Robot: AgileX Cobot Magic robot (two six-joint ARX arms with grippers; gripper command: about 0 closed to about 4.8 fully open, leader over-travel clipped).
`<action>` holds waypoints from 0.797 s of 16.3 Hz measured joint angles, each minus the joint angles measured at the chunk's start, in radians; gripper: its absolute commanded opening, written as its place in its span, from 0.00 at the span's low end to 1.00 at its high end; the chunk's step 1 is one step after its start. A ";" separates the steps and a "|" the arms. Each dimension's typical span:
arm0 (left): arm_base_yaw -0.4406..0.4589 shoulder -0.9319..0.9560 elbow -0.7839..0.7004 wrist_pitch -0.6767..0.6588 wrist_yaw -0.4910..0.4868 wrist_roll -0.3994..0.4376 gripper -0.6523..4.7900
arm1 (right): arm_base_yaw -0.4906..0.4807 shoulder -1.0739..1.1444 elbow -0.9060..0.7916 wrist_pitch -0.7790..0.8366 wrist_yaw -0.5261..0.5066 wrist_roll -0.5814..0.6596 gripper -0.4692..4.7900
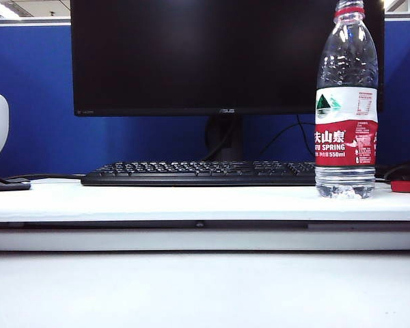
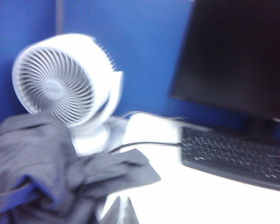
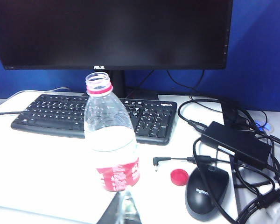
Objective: Unscrew the cap from the plastic bottle on the table.
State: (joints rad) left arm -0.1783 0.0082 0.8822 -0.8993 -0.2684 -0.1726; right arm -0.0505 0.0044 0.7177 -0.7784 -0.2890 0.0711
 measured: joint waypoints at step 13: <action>0.137 -0.002 -0.748 0.765 0.206 -0.001 0.11 | 0.000 0.000 0.000 -0.003 0.000 0.000 0.09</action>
State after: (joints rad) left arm -0.0410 0.0059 0.1337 -0.1345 -0.0628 -0.1734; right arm -0.0509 0.0048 0.7177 -0.7811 -0.2890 0.0711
